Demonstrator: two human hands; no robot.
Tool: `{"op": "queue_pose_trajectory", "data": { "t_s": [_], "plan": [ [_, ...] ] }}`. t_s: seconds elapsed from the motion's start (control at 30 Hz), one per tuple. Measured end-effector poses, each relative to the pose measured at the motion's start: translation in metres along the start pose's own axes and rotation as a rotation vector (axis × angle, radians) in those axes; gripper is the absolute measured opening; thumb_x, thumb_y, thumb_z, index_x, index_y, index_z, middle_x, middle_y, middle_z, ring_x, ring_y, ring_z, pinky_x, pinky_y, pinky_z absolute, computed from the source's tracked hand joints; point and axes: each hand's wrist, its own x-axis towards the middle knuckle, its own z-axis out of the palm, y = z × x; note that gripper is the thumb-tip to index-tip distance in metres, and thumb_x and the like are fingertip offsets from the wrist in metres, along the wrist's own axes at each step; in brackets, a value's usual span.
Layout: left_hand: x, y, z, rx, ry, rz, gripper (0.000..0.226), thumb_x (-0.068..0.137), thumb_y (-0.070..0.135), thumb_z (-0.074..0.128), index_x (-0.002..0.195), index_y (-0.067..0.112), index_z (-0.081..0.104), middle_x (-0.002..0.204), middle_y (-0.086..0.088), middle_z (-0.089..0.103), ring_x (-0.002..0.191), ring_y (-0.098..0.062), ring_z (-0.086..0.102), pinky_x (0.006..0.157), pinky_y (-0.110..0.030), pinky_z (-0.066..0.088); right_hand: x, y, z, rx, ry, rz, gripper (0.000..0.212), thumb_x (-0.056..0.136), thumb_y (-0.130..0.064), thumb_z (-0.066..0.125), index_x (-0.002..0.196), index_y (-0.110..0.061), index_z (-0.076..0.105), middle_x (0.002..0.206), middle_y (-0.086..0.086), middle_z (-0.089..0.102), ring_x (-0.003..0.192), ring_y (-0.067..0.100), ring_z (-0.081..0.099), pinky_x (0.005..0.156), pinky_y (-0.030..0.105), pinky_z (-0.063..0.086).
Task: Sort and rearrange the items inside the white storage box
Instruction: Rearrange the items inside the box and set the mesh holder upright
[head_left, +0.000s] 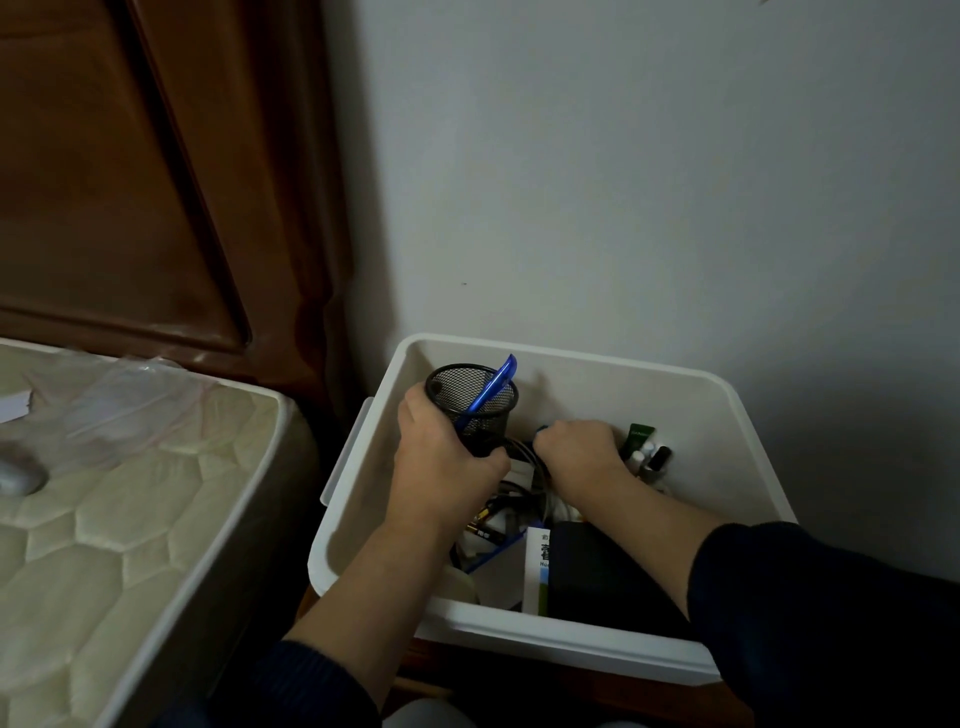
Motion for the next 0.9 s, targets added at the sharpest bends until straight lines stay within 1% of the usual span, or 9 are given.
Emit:
{"op": "queue_pose_trajectory", "data": {
  "t_s": [0.07, 0.17, 0.3, 0.47, 0.53, 0.63, 0.67, 0.8, 0.9],
  "plan": [
    [0.0002, 0.001, -0.0004, -0.002, 0.004, -0.003, 0.086, 0.066, 0.019, 0.09, 0.139, 0.015, 0.044, 0.131, 0.002, 0.047, 0.117, -0.017, 0.056, 0.103, -0.033, 0.052, 0.003, -0.0027, -0.0006, -0.046, 0.01, -0.035, 0.019, 0.098, -0.018, 0.064, 0.115, -0.023, 0.07, 0.116, 0.001, 0.073, 0.108, 0.028, 0.072, 0.083, 0.037, 0.053],
    [0.0004, 0.0015, -0.0011, -0.006, 0.008, -0.014, 0.086, 0.066, 0.021, 0.09, 0.138, 0.016, 0.043, 0.131, 0.003, 0.046, 0.114, -0.016, 0.056, 0.1, -0.03, 0.052, 0.005, -0.0032, -0.0002, -0.061, 0.028, -0.073, 0.019, 0.098, -0.021, 0.064, 0.115, -0.023, 0.071, 0.118, 0.001, 0.073, 0.11, 0.028, 0.071, 0.086, 0.036, 0.053],
    [0.0007, 0.0015, -0.0008, 0.019, 0.023, -0.013, 0.083, 0.066, 0.019, 0.09, 0.135, 0.016, 0.044, 0.13, 0.002, 0.047, 0.113, -0.018, 0.059, 0.098, -0.032, 0.055, 0.0025, -0.0022, 0.0004, -0.079, 0.064, -0.11, 0.016, 0.098, -0.027, 0.063, 0.112, -0.024, 0.07, 0.114, 0.001, 0.072, 0.105, 0.027, 0.072, 0.077, 0.035, 0.049],
    [0.0006, 0.0, -0.0002, 0.051, 0.018, -0.021, 0.083, 0.067, 0.02, 0.09, 0.134, 0.017, 0.042, 0.128, 0.004, 0.046, 0.115, -0.021, 0.059, 0.095, -0.034, 0.056, 0.001, -0.004, -0.0019, -0.066, 0.05, -0.171, 0.012, 0.098, -0.024, 0.063, 0.107, -0.022, 0.072, 0.11, 0.003, 0.073, 0.102, 0.027, 0.071, 0.075, 0.034, 0.047],
    [0.0008, -0.0005, 0.0004, 0.054, 0.023, -0.021, 0.082, 0.067, 0.021, 0.09, 0.133, 0.018, 0.042, 0.127, 0.006, 0.046, 0.114, -0.019, 0.059, 0.091, -0.029, 0.055, -0.0005, -0.0045, -0.0025, -0.055, 0.038, -0.184, 0.01, 0.096, -0.025, 0.065, 0.104, -0.022, 0.071, 0.108, 0.004, 0.072, 0.099, 0.026, 0.07, 0.073, 0.034, 0.047],
    [0.0011, -0.0014, 0.0007, 0.047, 0.018, -0.031, 0.082, 0.067, 0.02, 0.091, 0.134, 0.018, 0.042, 0.126, 0.008, 0.045, 0.112, -0.015, 0.059, 0.076, -0.006, 0.045, -0.0022, -0.0036, -0.0034, -0.032, 0.053, -0.175, 0.013, 0.097, -0.029, 0.063, 0.104, -0.021, 0.071, 0.106, 0.003, 0.073, 0.097, 0.027, 0.071, 0.074, 0.035, 0.049],
    [0.0012, -0.0017, 0.0009, 0.043, 0.014, -0.032, 0.083, 0.068, 0.019, 0.091, 0.135, 0.018, 0.042, 0.127, 0.008, 0.044, 0.112, -0.015, 0.059, 0.074, -0.004, 0.044, -0.0023, -0.0025, -0.0033, -0.03, 0.066, -0.169, 0.013, 0.097, -0.029, 0.062, 0.104, -0.021, 0.071, 0.106, 0.003, 0.073, 0.096, 0.027, 0.072, 0.072, 0.035, 0.048],
    [0.0011, -0.0017, 0.0004, 0.055, 0.005, -0.021, 0.085, 0.068, 0.019, 0.09, 0.137, 0.017, 0.041, 0.131, 0.005, 0.045, 0.116, -0.017, 0.058, 0.089, -0.022, 0.052, -0.0015, 0.0015, -0.0039, 0.008, 0.072, -0.134, 0.014, 0.096, -0.029, 0.062, 0.104, -0.022, 0.071, 0.107, 0.001, 0.073, 0.098, 0.027, 0.072, 0.071, 0.034, 0.044],
    [0.0002, -0.0009, -0.0003, 0.055, -0.002, -0.015, 0.084, 0.069, 0.018, 0.091, 0.137, 0.017, 0.042, 0.131, 0.005, 0.045, 0.117, -0.017, 0.058, 0.09, -0.021, 0.051, -0.0019, 0.0026, -0.0031, 0.091, 0.052, -0.081, 0.017, 0.094, -0.032, 0.063, 0.106, -0.022, 0.07, 0.103, 0.002, 0.07, 0.096, 0.026, 0.071, 0.071, 0.034, 0.045]
  ]
}}
